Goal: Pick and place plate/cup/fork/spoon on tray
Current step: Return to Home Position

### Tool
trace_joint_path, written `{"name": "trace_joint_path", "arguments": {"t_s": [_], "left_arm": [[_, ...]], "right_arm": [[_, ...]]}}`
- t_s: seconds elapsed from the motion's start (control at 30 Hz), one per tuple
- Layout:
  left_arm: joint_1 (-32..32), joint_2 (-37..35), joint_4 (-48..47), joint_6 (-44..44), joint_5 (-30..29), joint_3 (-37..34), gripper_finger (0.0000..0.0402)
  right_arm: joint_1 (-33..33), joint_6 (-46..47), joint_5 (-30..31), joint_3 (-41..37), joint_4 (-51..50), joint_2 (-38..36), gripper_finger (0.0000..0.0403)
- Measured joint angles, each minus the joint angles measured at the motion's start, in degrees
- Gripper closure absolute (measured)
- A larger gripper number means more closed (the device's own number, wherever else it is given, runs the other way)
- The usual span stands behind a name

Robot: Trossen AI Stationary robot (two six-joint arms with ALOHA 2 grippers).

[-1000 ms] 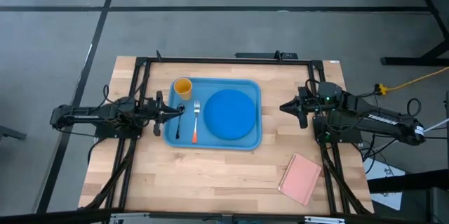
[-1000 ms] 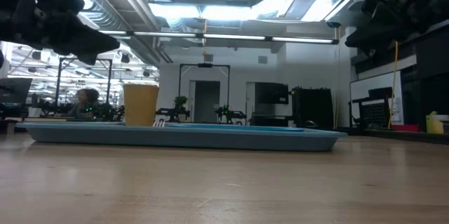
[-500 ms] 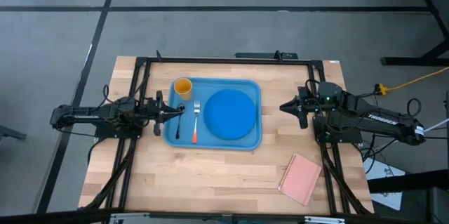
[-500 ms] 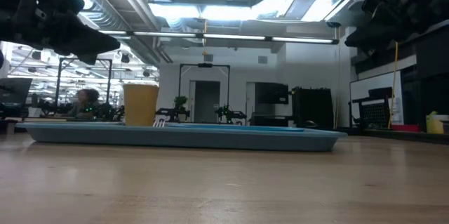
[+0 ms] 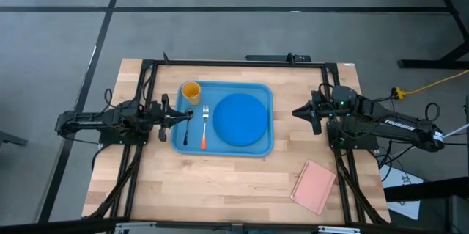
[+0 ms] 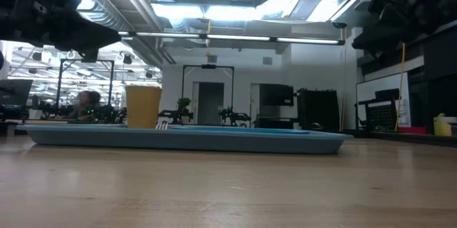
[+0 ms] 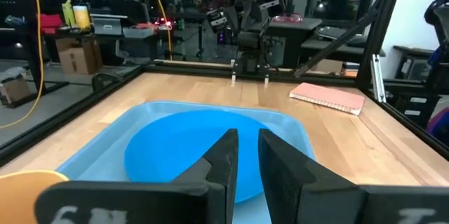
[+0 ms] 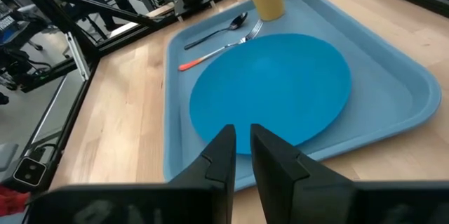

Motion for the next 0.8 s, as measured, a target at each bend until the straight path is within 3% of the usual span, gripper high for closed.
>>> {"name": "trace_joint_path", "arguments": {"t_s": [0.8], "left_arm": [[0.0,0.2,0.1,-0.1,-0.3,0.0,0.035]], "right_arm": [[0.0,0.1,0.5,0.0,-0.9,0.0,0.0352]]}}
